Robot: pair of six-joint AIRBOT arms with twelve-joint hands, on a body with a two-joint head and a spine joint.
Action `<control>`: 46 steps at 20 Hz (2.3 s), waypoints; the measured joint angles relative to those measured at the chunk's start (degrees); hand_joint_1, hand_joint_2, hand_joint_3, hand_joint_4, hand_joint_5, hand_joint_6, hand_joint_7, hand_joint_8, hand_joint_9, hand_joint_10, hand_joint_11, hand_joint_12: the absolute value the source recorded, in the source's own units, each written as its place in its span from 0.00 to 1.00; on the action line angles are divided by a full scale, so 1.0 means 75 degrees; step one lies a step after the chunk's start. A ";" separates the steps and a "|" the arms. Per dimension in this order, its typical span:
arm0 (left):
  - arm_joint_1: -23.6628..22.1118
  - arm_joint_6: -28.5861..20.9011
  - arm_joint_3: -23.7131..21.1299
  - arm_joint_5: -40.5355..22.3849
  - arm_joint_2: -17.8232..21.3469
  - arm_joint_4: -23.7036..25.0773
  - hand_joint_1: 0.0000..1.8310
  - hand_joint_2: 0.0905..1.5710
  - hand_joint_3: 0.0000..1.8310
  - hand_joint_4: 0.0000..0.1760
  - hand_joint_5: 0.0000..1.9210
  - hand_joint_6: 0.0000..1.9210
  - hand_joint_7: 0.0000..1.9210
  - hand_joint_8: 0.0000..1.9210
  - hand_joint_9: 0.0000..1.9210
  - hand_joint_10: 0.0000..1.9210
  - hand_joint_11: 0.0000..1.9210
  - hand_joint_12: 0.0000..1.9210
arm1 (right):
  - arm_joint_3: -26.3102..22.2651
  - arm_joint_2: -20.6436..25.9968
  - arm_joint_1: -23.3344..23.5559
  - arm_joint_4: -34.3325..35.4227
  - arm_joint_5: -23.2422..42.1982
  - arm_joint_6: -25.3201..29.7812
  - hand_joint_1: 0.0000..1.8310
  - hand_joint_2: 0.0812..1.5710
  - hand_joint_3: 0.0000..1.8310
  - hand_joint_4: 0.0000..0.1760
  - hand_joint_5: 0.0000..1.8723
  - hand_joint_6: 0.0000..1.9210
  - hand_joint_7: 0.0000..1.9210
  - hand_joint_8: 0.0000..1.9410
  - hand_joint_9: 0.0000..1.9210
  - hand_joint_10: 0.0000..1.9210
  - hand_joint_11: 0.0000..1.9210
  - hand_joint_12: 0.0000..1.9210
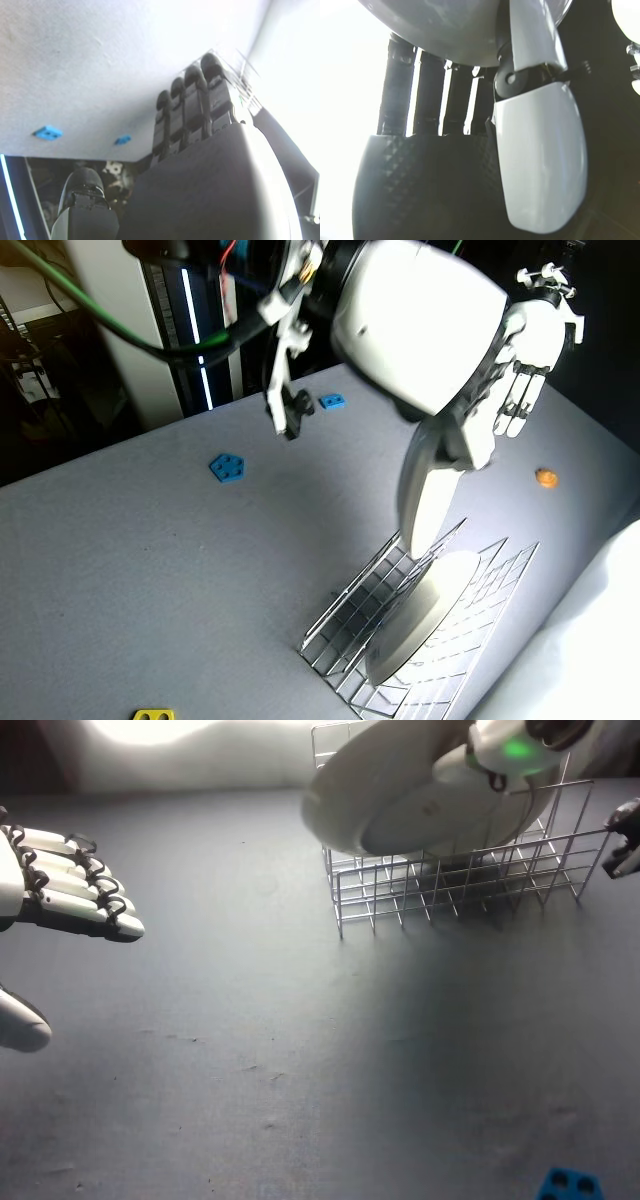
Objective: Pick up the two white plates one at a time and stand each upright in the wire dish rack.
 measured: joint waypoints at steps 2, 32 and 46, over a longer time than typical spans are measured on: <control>-0.0003 0.0000 0.0000 0.0003 0.0000 -0.0006 0.00 0.63 0.00 0.00 0.10 0.00 0.10 0.00 0.08 0.00 0.00 0.19 | 0.0073 -0.0003 -0.0047 -0.0023 0.0003 0.0003 0.75 0.68 0.00 0.00 0.51 0.53 0.53 0.41 0.51 0.60 0.39 0.63; -0.0035 0.0000 -0.0096 -0.0003 -0.0102 0.0009 0.00 0.64 0.00 0.00 0.08 0.00 0.09 0.00 0.07 0.00 0.00 0.12 | 0.2585 -0.1580 -0.1090 -0.1489 -0.1274 0.0184 0.75 0.70 0.00 0.00 0.49 0.56 0.51 0.45 0.47 0.64 0.35 0.64; -0.0035 0.0000 -0.0157 -0.0017 -0.0102 0.0003 0.00 0.64 0.00 0.00 0.11 0.00 0.11 0.00 0.09 0.00 0.00 0.19 | 0.2739 -0.1781 -0.1469 -0.1480 -0.0877 0.0624 0.75 0.70 0.00 0.00 0.49 0.57 0.51 0.47 0.45 0.65 0.33 0.66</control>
